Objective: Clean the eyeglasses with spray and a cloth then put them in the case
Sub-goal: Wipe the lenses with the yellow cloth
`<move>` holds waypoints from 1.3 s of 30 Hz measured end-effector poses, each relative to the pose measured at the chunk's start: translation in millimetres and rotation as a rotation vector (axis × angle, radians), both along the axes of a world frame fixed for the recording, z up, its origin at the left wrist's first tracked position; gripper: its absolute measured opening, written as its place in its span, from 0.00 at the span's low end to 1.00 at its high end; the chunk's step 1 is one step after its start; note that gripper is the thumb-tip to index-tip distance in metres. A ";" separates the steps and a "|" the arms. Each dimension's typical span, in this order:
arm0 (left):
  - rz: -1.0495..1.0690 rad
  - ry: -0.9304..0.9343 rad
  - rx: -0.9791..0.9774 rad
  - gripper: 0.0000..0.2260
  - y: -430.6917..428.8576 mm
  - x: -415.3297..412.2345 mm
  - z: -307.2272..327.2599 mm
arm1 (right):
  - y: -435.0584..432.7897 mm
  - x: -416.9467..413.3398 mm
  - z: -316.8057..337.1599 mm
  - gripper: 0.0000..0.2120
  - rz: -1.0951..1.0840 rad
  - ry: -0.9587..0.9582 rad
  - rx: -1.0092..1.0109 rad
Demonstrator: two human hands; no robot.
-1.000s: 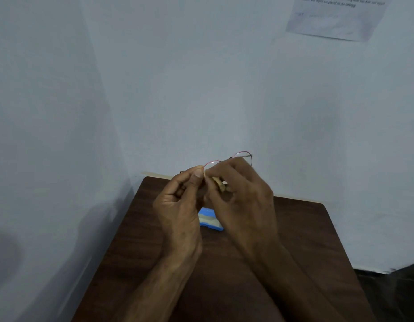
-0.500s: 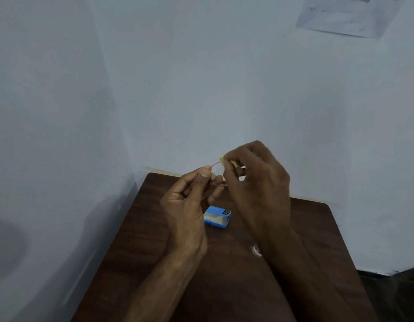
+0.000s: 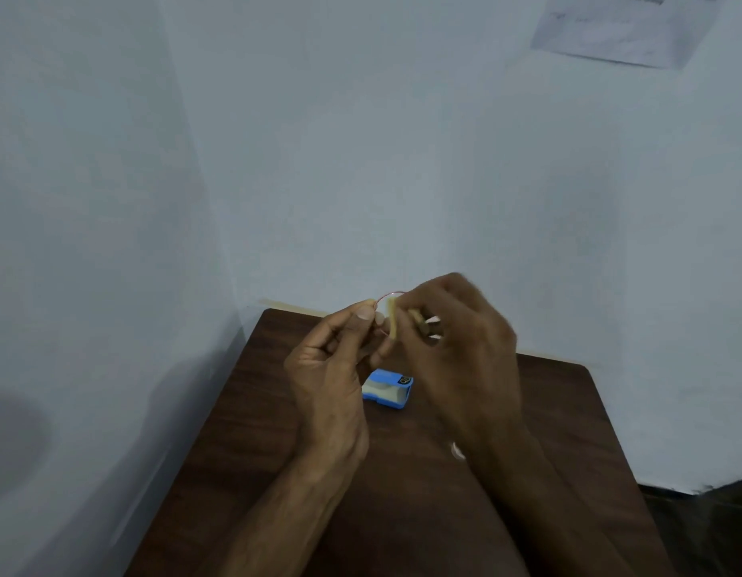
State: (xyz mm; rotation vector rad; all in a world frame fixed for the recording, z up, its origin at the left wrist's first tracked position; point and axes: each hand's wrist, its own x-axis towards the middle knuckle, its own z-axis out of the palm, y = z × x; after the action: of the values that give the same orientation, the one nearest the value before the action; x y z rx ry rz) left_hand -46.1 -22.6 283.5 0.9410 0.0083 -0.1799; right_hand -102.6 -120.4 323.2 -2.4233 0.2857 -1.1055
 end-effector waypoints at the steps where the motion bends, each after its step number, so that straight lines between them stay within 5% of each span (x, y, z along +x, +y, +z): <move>1: -0.001 0.023 -0.014 0.07 -0.9 -0.7 0.9 | -7.0 1.5 0.6 0.04 -0.037 -0.019 0.001; 15: -0.013 0.101 -0.127 0.05 -5.4 -2.9 2.9 | 15.5 -6.8 -2.7 0.03 -0.009 0.058 -0.186; 19: -0.037 0.136 -0.200 0.05 -6.8 -5.8 6.4 | -8.0 1.2 7.4 0.05 -0.166 -0.026 -0.117; 24: -0.005 0.026 -0.108 0.06 -4.9 -3.9 3.0 | 10.3 -0.8 4.8 0.05 0.012 0.038 -0.245; 28: 0.015 -0.046 -0.073 0.11 -7.2 -9.9 5.2 | -7.3 4.6 15.1 0.03 -0.083 -0.088 -0.065; 32: 0.062 -0.118 0.027 0.10 -5.9 -9.6 1.6 | 9.7 -0.9 10.0 0.01 0.066 -0.042 -0.108; 39: 0.062 -0.099 -0.028 0.11 -6.6 -8.9 3.5 | -0.8 0.3 8.7 0.02 0.007 -0.067 -0.052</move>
State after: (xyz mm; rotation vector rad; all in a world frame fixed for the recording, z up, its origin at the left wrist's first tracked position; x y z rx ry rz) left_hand -55.1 -29.2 287.0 0.9194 -0.0560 -0.0759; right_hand -102.3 -121.2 331.9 -2.4243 0.2296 -1.2025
